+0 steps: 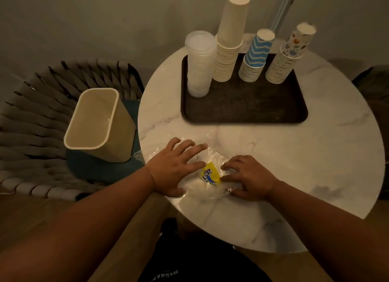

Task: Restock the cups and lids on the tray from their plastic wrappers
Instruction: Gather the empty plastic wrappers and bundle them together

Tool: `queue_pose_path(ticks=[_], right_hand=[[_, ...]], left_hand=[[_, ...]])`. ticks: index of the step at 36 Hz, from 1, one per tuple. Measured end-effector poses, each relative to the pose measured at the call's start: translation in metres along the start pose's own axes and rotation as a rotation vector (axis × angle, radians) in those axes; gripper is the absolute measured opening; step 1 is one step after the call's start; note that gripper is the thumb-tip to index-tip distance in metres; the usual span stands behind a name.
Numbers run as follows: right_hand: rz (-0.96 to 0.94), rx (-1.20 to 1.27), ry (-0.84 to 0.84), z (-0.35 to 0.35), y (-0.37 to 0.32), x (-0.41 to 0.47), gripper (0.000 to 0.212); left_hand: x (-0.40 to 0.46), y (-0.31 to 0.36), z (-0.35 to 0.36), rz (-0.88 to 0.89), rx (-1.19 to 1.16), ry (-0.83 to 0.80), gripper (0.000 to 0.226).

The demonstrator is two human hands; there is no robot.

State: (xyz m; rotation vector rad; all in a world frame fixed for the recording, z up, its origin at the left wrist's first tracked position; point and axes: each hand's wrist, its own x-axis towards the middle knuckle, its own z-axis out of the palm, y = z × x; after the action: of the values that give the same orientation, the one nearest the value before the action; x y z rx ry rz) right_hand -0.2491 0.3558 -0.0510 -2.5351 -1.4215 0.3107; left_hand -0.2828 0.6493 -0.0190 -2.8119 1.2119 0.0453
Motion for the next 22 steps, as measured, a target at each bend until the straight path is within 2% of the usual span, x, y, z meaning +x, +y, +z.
queue_pose_path(ticks=[4, 6, 8, 10, 12, 13, 17, 20, 22], right_hand=[[-0.002, 0.006, 0.016, 0.003, 0.001, 0.0, 0.04], [0.004, 0.017, 0.023, 0.003, 0.002, -0.001, 0.041], [0.006, 0.019, 0.037, 0.002, 0.002, -0.002, 0.044], [0.009, 0.028, 0.057, 0.0, 0.001, -0.002, 0.052], [0.028, 0.043, 0.082, -0.002, 0.0, 0.0, 0.059], [0.056, 0.058, 0.072, -0.005, -0.002, 0.003, 0.063], [0.286, 0.118, -0.041, -0.02, -0.005, 0.021, 0.076], [0.291, 0.138, -0.077, -0.028, -0.003, 0.033, 0.077], [0.242, 0.126, -0.134, -0.034, 0.002, 0.037, 0.075]], left_hand=[[0.003, -0.003, 0.001, -0.027, -0.06, -0.229, 0.066], [-0.002, -0.005, 0.004, 0.027, -0.101, -0.226, 0.048], [-0.007, -0.009, 0.007, 0.018, -0.172, -0.234, 0.041], [-0.014, -0.008, 0.012, -0.051, -0.212, -0.332, 0.042], [-0.022, -0.006, 0.013, -0.176, -0.337, -0.386, 0.058], [-0.026, -0.006, 0.014, -0.258, -0.44, -0.348, 0.066], [-0.033, -0.005, 0.014, -0.546, -0.719, -0.234, 0.061], [-0.03, -0.004, 0.012, -0.689, -0.886, -0.086, 0.027], [-0.027, -0.005, 0.01, -0.728, -0.909, -0.058, 0.017]])
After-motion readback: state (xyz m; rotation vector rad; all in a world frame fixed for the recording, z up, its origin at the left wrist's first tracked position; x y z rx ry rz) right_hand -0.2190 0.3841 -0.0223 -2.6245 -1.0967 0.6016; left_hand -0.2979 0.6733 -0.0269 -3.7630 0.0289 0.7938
